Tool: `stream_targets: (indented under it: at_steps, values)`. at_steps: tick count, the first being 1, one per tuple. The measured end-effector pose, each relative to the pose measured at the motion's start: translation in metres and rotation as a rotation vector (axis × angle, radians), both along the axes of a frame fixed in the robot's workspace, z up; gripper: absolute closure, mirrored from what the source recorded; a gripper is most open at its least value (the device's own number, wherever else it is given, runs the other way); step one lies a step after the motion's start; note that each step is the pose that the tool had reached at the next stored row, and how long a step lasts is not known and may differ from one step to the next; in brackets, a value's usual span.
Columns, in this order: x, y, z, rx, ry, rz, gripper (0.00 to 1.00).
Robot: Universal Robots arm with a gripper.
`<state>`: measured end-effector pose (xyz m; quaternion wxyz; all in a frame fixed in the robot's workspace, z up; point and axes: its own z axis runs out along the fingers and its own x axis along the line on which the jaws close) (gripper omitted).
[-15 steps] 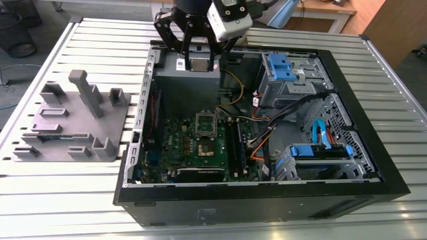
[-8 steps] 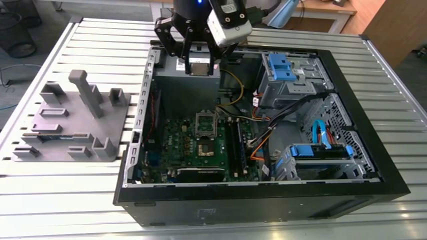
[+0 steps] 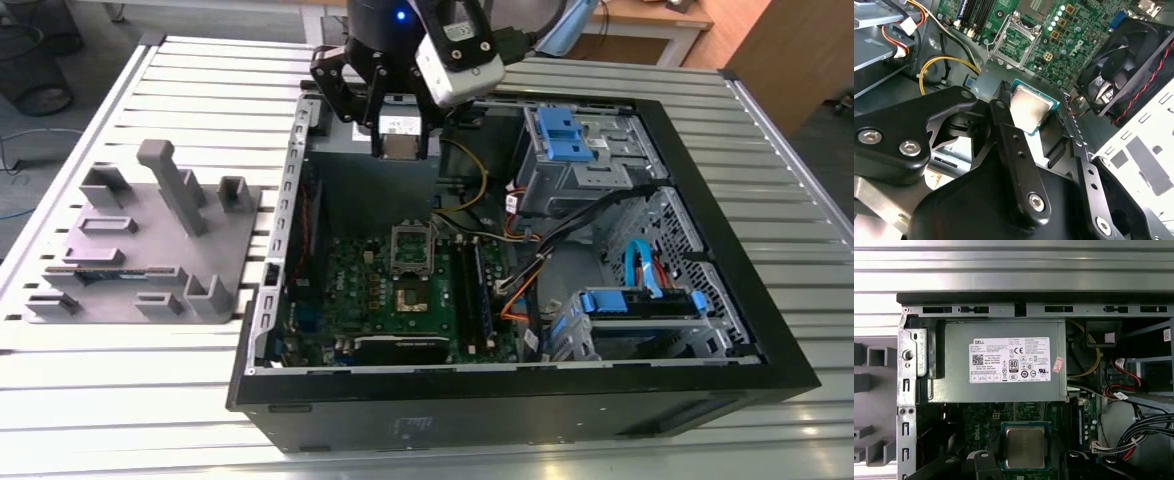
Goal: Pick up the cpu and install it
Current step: 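Pick up the cpu and move it towards the insertion slot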
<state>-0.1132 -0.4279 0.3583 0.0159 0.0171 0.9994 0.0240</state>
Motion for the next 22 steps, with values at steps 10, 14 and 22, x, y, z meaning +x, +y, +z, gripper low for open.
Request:
stream_targets:
  at_steps: [10, 14, 22]
  values:
    - [0.001, -0.0018, -0.0051, -0.0002, 0.0001, 0.0, 0.53]
    - [0.003, -0.0021, -0.008, -0.0017, 0.0009, 0.0, 0.53]
    - [0.007, -0.0048, -0.0142, -0.0041, 0.0021, 0.0, 0.53]
